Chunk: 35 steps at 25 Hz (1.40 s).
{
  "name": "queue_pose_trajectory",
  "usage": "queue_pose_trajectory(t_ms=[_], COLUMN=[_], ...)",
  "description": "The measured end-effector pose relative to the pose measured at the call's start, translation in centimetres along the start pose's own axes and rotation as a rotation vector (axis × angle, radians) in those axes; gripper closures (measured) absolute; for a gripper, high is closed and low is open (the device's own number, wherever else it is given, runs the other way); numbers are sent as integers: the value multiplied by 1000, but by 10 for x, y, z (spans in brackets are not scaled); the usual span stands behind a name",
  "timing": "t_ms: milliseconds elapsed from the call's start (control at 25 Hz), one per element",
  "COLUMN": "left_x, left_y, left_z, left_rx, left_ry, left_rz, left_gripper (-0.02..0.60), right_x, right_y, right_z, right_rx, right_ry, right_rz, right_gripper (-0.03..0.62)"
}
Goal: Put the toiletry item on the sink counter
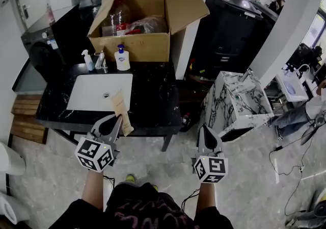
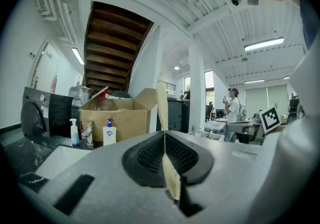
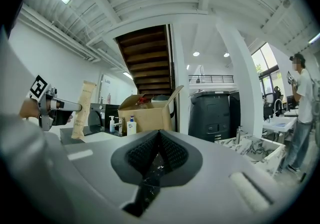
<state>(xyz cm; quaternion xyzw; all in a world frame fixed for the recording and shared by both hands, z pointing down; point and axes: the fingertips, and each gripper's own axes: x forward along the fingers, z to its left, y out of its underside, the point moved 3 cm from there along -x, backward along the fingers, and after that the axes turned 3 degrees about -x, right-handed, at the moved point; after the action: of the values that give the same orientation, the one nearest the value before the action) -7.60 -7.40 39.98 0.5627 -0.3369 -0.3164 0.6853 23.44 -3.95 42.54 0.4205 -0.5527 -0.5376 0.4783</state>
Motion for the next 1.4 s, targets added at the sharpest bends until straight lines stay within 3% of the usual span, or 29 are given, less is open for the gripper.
queue_pose_trajectory(t_ms=[240, 720, 1400], left_x=[7, 63, 143], left_y=[1, -13, -14], left_z=[15, 54, 118], left_rx=[-8, 17, -38], left_ry=[-6, 36, 68], left_rz=[0, -1, 25], left_gripper=[577, 577, 577], right_x=[20, 74, 164], right_y=[0, -12, -15], right_z=[8, -7, -18], right_rx=[-10, -43, -37], right_ry=[-23, 12, 46], right_rz=[11, -4, 29], right_gripper=[582, 581, 582])
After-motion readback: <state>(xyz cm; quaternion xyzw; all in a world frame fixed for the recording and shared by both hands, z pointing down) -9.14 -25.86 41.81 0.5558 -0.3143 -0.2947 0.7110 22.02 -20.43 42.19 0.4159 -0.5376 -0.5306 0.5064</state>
